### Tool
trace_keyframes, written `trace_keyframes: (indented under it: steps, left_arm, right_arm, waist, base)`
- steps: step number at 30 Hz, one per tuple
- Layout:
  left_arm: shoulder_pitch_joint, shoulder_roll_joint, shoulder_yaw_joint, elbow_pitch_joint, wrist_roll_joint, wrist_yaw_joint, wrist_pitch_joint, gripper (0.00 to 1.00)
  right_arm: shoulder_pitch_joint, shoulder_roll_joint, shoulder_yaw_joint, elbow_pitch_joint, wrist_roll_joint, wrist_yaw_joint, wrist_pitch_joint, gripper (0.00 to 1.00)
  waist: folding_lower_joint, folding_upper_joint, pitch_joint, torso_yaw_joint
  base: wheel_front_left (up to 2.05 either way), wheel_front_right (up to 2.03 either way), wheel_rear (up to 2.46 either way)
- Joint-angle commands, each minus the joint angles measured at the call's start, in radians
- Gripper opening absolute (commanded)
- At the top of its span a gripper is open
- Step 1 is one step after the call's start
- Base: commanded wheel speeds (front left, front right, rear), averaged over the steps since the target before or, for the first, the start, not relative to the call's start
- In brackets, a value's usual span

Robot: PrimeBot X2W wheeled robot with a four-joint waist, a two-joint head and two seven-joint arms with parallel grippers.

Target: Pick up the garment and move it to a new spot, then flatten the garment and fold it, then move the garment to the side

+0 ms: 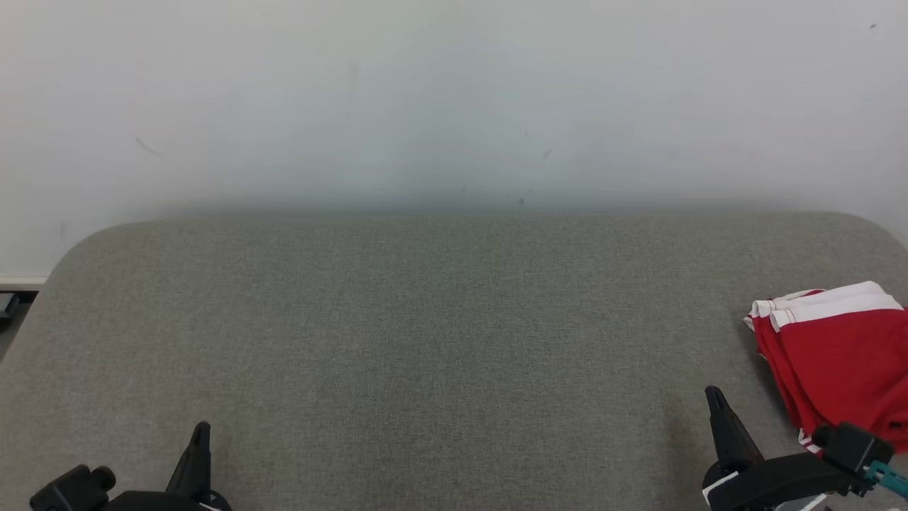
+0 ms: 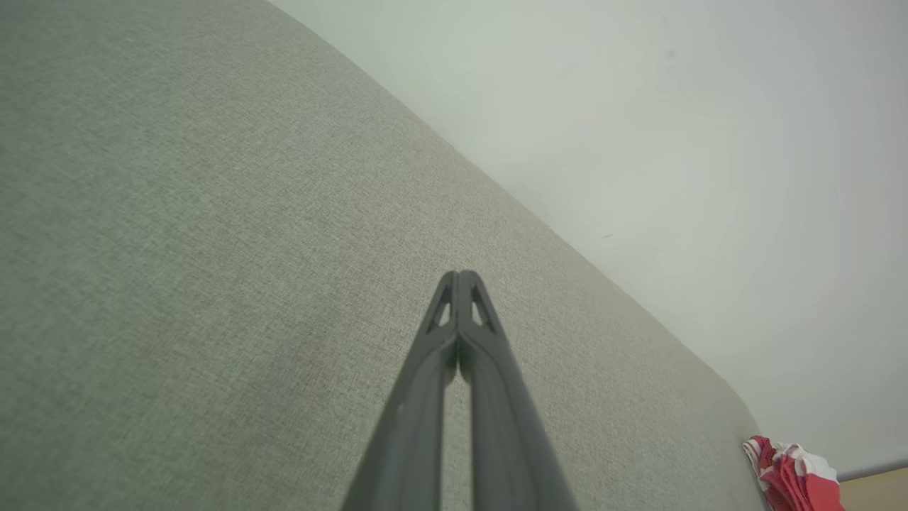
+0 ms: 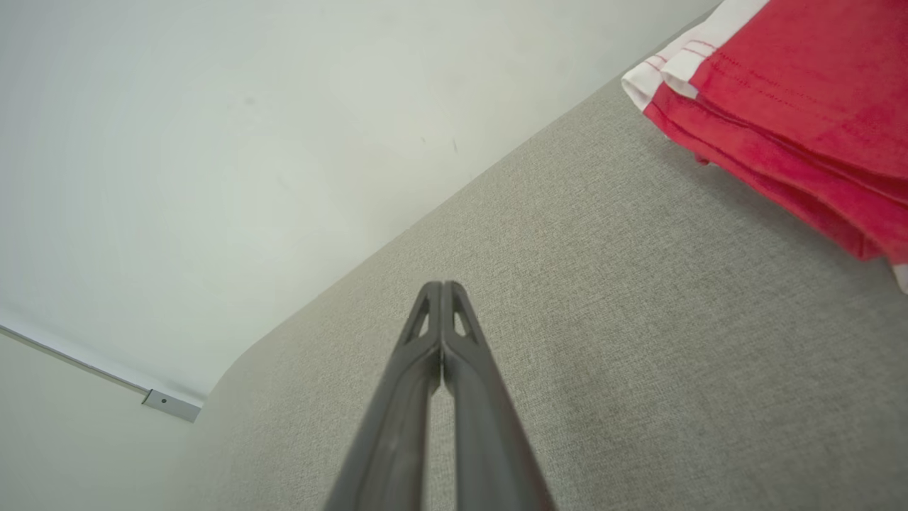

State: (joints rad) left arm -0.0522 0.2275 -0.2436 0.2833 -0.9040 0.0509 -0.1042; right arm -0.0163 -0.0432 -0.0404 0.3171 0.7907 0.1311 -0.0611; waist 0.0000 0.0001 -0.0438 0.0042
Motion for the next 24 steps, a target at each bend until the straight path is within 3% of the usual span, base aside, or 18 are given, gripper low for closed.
trace_keyframes:
  steps: [1,24]
  left_arm:
    - [-0.036,0.004,0.02,-0.007,-0.023,-0.01,0.007,0.0]
    - [-0.076,-0.055,0.146,0.011,-0.257,-0.071,0.091,0.0]
  right_arm:
    - [-0.033,-0.005,-0.006,-0.016,0.027,0.0,0.003,0.0]
    - [-0.075,-0.007,-0.023,-0.017,0.301,0.0,0.05,0.0]
  waist:
    - [0.0,-0.0001,0.0,0.0]
    - [0.0,-0.0001,0.012,-0.002]
  base:
    - [0.0,0.0,0.0]
    - [0.0,0.0,0.0]
